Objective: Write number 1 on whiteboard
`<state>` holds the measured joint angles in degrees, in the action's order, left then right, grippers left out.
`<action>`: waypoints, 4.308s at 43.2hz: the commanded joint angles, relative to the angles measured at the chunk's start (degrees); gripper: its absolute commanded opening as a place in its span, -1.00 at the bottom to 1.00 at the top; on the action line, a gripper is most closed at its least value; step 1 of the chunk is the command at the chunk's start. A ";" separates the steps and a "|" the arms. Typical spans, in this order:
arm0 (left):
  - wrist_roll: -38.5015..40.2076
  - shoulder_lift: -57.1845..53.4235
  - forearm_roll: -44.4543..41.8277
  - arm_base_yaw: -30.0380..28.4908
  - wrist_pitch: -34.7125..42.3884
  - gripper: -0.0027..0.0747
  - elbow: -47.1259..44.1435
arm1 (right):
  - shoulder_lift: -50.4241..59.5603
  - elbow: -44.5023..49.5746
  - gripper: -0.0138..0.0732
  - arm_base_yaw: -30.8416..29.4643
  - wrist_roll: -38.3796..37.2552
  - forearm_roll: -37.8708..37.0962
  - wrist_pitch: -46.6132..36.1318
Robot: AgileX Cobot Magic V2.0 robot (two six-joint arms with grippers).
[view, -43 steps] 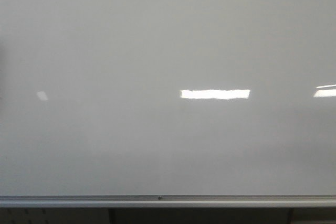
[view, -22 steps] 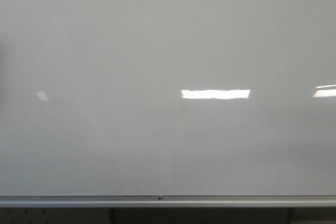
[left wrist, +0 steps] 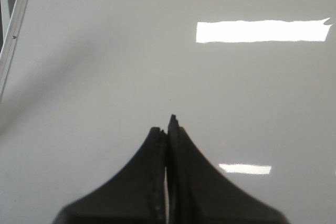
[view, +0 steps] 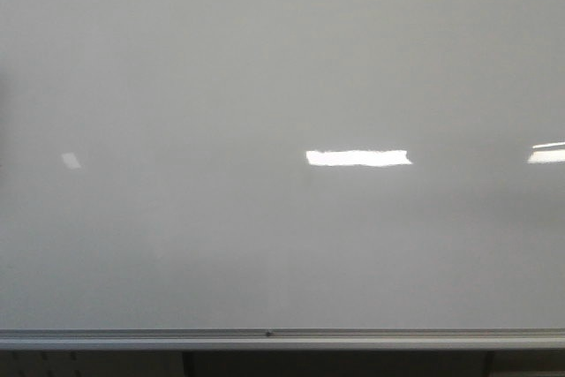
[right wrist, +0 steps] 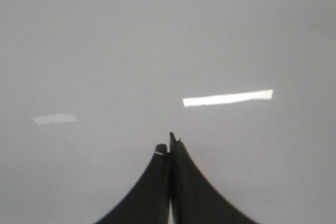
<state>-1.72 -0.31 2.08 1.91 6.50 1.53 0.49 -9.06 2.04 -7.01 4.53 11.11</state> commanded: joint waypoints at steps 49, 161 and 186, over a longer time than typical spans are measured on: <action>0.44 34.84 -3.08 -0.02 -12.95 0.62 21.49 | -21.69 -19.08 0.25 -0.37 -0.01 -0.62 4.63; 0.44 93.79 -4.99 -4.95 20.08 -0.98 33.33 | -21.69 -19.02 0.25 -0.37 -0.01 -0.62 5.84; -17.25 77.25 8.30 6.56 -43.24 -0.97 48.07 | -22.25 -19.97 0.25 -0.37 -0.01 -0.17 8.43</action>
<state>-9.41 79.46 3.10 6.86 -28.30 44.71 -20.38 -26.16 2.04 -7.01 4.53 22.27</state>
